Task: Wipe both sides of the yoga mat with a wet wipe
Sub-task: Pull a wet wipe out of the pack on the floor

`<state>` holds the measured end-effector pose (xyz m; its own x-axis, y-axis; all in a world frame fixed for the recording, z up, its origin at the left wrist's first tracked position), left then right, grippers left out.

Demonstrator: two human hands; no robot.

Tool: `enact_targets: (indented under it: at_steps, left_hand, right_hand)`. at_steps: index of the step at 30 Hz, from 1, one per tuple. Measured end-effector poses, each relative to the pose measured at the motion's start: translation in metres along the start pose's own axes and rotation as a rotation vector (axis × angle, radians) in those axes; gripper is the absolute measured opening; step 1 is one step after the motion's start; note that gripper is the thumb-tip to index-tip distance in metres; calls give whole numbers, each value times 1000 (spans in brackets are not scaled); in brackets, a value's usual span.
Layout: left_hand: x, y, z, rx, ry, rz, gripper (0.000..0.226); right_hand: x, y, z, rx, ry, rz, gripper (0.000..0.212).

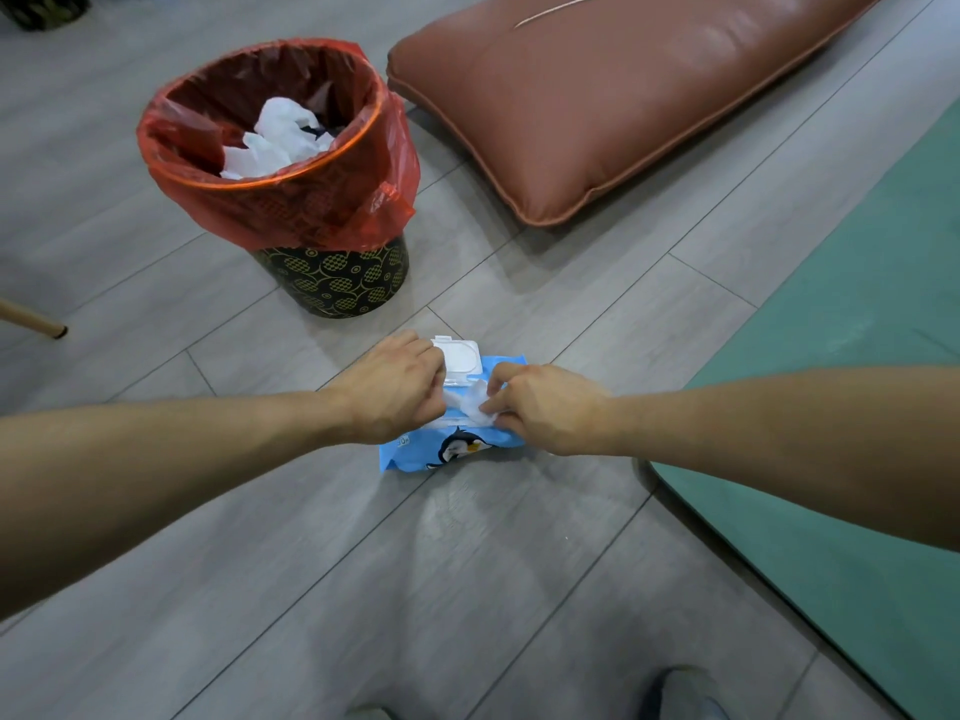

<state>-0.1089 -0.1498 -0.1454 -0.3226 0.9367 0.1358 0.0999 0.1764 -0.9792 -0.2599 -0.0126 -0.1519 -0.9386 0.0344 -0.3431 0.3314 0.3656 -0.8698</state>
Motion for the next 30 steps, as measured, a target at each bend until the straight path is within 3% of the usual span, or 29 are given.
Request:
enact_targets:
  at_steps: [5,9,15,20,22,25,28,30]
  left_hand:
    - [3,-10,-5,110,-171,-253,11]
    - [14,-3,4,-50,-121,-34,30]
    - [15,0,18,-110,-112,108,5]
    - [-4,-6,16,-178,-316,-307,13]
    - [-16,-14,10,-100,-463,-514,14]
    - [-32,-31,6,151,-637,-706,17]
    - [-41,-64,9,432,-691,-675,19]
    - [-45,-83,10,533,-664,-659,18]
  right_hand:
    - [-6,-3,0,-46,-10,-6,36]
    - [-5,-1,-3,-64,-6,-18,38]
    - [-8,0,-1,-91,34,-33,39]
    - [-2,8,2,-96,62,-24,40]
    - [1,10,3,-100,66,-24,43]
    - [4,5,3,-79,80,-26,47]
    - [7,-15,8,117,146,42,43]
    - [5,-32,13,305,145,101,37]
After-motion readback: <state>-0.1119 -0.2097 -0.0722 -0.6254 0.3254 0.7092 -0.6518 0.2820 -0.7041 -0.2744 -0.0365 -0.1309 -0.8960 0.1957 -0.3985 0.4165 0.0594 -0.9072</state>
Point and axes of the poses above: each hand's wrist, its own z-axis towards the middle knuckle, its own y-axis out of the palm, x = y × z, the point moved 3 cm from there along z, towards the middle knuckle, and after that the axes turned 1 degree about z, right-handed, at the moved point
